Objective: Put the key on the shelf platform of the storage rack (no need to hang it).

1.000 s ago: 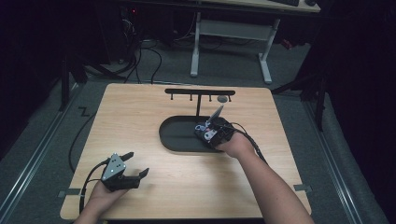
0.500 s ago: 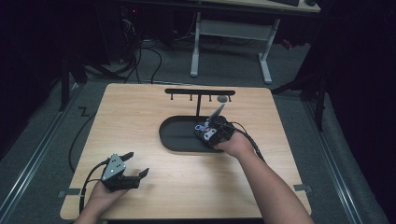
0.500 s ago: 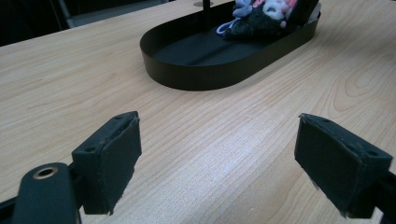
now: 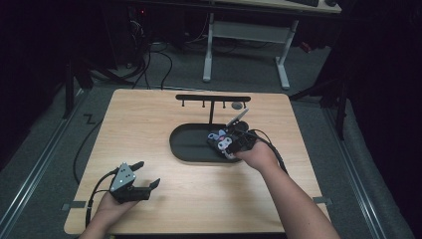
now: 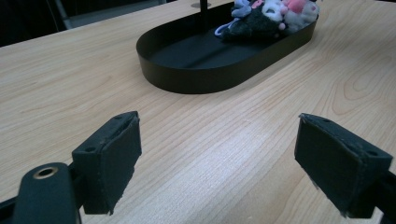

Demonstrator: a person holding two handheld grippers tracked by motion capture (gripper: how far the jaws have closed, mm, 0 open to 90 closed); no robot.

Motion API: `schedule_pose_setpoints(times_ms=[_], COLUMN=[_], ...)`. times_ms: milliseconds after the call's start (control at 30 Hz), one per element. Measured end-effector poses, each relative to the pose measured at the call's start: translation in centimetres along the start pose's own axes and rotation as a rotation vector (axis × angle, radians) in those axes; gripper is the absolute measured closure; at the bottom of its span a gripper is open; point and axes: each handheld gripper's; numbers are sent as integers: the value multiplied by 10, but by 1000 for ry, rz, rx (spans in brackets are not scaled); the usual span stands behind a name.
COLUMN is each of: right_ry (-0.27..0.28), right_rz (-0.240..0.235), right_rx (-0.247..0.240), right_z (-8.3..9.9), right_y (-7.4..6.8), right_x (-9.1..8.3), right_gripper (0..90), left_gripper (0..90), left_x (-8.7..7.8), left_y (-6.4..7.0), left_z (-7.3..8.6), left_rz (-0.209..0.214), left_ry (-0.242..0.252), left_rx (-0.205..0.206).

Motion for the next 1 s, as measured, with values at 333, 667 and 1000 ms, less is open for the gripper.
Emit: schedule_pose_setpoints(times_ms=[333,667,1000], right_ry=[52,172,305], right_rz=[5,-9,30], right_rx=[-8,-24,-62], right_z=[26,70,119], right_y=[-11,-16,-23], right_x=[-14,-22,-19], right_gripper=[393,395,380], left_gripper=[154,154,154], left_x=[1,1,0], left_y=[4,5,6], left_z=[-1,-1,-1], left_rz=[4,2,3], left_ry=[-8,-13,-19], left_rx=[25,24,33])
Point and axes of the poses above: each handheld gripper's, and its own axes: x roughly forward along the jaws, z roughly out of its underside, y roughly to its right, and after that the axes turned 13 degrees about -z, right-handed
